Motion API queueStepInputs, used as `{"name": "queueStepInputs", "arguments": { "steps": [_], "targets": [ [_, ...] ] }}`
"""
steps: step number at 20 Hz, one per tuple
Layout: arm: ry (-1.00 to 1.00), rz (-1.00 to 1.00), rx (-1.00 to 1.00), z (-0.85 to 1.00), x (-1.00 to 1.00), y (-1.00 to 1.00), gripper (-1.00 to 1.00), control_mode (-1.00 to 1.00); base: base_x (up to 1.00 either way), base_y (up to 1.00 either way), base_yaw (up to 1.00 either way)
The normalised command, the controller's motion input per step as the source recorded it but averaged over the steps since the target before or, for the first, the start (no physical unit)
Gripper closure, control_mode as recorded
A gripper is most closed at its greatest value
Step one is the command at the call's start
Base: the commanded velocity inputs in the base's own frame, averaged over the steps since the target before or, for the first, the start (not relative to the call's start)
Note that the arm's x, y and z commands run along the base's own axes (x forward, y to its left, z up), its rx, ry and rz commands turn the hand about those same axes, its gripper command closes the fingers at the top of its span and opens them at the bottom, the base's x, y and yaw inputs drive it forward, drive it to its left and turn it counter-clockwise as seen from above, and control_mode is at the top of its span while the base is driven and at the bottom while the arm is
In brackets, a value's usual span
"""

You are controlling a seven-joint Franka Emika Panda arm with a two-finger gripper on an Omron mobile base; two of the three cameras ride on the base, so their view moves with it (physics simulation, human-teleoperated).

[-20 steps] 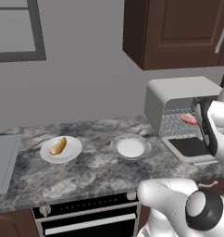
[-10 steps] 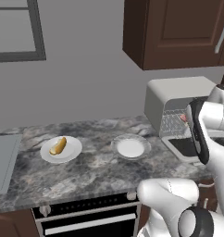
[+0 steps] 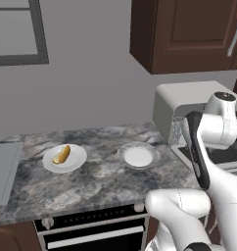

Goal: Open the toaster oven door. Place the hotdog bun on the top rack in the toaster oven and place the steak on the bottom rack.

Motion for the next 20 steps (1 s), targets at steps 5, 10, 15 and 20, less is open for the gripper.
{"name": "queueStepInputs", "arguments": {
  "steps": [5, 10, 15, 20],
  "targets": [
    [-0.01, -0.02, 0.00, 0.06, 0.00, 0.65, -1.00, -1.00, 0.00, 0.00, 0.00],
    [0.00, -0.03, 0.00, 0.03, 0.00, 0.67, -1.00, -1.00, 0.00, 0.00, 0.00],
    [0.00, -0.03, 0.00, 0.09, 0.04, 0.61, -1.00, -1.00, 0.00, 0.00, 0.00],
    [0.00, -0.01, 0.00, 0.10, 0.04, 0.57, -1.00, -1.00, 0.00, 0.00, 0.00]
  ]
}}
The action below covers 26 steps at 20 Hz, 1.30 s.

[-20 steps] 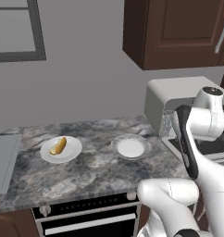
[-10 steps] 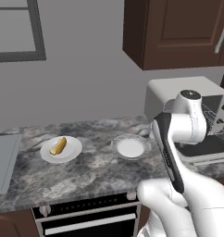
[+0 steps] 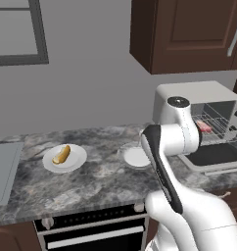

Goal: Open the toaster oven door. Place the hotdog bun on the top rack in the toaster oven and place the steak on the bottom rack.

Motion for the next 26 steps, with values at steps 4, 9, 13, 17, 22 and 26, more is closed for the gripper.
{"name": "queueStepInputs", "arguments": {
  "steps": [4, 9, 13, 17, 22, 26],
  "targets": [
    [0.00, 0.00, 0.00, 0.05, 0.08, 0.55, -1.00, -1.00, 0.00, 0.00, 0.00],
    [0.00, 0.00, 0.00, 0.08, 0.09, 0.52, -1.00, -1.00, 0.00, 0.00, 0.00],
    [0.00, 0.00, 0.01, 0.07, 0.11, 0.49, -1.00, -1.00, 0.00, 0.00, 0.00],
    [0.00, 0.00, 0.01, 0.06, 0.17, 0.48, -1.00, -1.00, 0.00, 0.00, 0.00],
    [0.00, 0.01, 0.01, 0.05, 0.18, 0.45, -1.00, -1.00, 0.00, 0.00, 0.00],
    [0.00, 0.02, 0.01, 0.00, 0.18, 0.45, -1.00, -1.00, 0.00, 0.00, 0.00]
  ]
}}
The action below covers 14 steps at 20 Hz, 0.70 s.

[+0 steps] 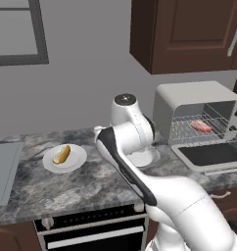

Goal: Open the toaster oven door. Place the hotdog bun on the top rack in the toaster oven and place the steak on the bottom rack.

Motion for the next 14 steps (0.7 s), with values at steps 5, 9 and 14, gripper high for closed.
{"name": "queueStepInputs", "arguments": {
  "steps": [5, 9, 14],
  "targets": [
    [0.00, 0.04, 0.07, 0.00, 0.04, 0.40, -1.00, -1.00, 0.00, 0.00, 0.00],
    [0.00, 0.04, 0.08, -0.07, 0.19, 0.37, -1.00, -1.00, 0.00, 0.00, 0.00],
    [-0.01, 0.03, 0.02, -0.19, 0.26, 0.44, -1.00, -1.00, 0.00, 0.00, 0.00]
  ]
}}
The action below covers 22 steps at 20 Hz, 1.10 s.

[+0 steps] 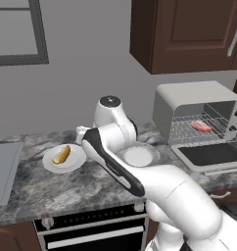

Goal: Open the toaster oven door. Place the hotdog bun on the top rack in the toaster oven and place the steak on the bottom rack.

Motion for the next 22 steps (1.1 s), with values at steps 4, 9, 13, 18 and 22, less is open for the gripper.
{"name": "queueStepInputs", "arguments": {
  "steps": [4, 9, 13, 18, 22],
  "targets": [
    [0.11, 0.04, 0.00, -0.20, 0.39, 0.43, -1.00, -1.00, 0.00, 0.00, 0.00],
    [0.10, 0.07, 0.03, -0.07, 0.36, 0.22, -1.00, -1.00, 0.00, 0.00, 0.00],
    [0.00, 0.06, 0.02, -0.10, 0.34, 0.16, -1.00, -1.00, 0.00, 0.00, 0.00],
    [0.00, 0.04, 0.00, -0.20, 0.36, 0.19, -1.00, -1.00, 0.00, 0.00, 0.00],
    [0.00, 0.00, 0.00, -0.24, 0.40, 0.20, -1.00, -1.00, 0.00, 0.00, 0.00]
  ]
}}
